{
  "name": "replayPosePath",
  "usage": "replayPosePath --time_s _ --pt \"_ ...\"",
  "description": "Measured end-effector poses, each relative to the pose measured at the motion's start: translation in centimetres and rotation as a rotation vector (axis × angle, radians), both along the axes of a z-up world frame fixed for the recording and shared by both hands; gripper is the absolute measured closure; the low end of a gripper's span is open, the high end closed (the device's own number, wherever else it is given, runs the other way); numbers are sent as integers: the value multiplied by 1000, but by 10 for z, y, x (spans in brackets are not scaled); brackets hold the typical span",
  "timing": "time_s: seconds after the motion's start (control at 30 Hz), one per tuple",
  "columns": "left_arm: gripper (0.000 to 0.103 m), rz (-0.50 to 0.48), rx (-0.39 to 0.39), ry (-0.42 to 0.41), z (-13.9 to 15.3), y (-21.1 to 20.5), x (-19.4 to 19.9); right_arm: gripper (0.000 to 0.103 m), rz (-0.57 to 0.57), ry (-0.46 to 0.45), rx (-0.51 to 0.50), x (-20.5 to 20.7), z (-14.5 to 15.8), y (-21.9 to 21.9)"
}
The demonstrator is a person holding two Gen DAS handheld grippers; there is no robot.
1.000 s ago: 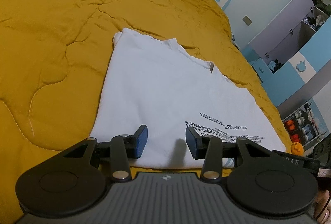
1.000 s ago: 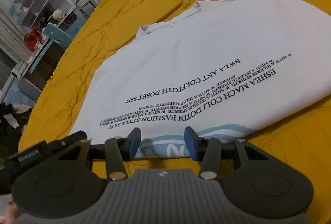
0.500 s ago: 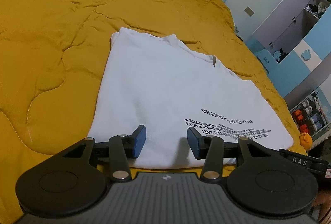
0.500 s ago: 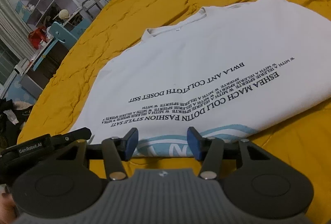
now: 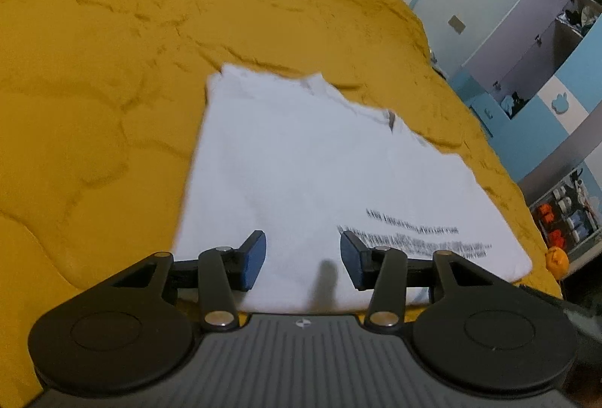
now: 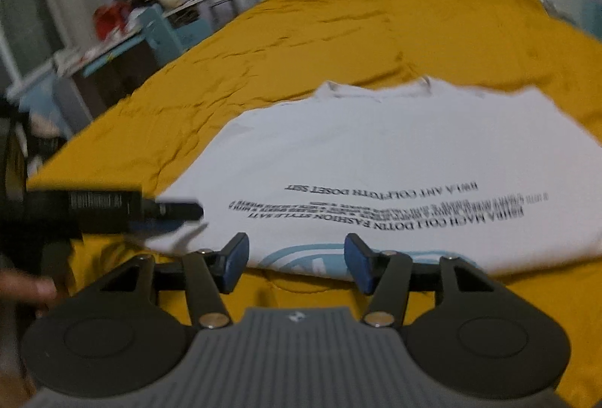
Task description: Fold small clothes
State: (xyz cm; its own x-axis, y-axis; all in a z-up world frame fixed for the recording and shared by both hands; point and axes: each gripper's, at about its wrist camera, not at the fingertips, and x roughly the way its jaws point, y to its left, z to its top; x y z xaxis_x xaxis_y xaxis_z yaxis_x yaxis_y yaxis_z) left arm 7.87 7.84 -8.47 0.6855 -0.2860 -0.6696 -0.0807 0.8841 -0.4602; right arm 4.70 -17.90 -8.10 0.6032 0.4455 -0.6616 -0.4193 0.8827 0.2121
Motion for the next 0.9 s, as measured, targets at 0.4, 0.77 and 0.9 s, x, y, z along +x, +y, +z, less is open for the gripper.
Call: replayPosePath --time_s 0.4,0.77,0.9 --pt "46 70 -30 -1 19 68 38 49 338 -175 -261 -19 -12 101" --pt "47 72 -172 64 -28 102 86 46 431 -396 -478 -21 -40 168" --pt "47 67 -278 94 -52 115 113 46 441 -458 -535 -16 -48 188"
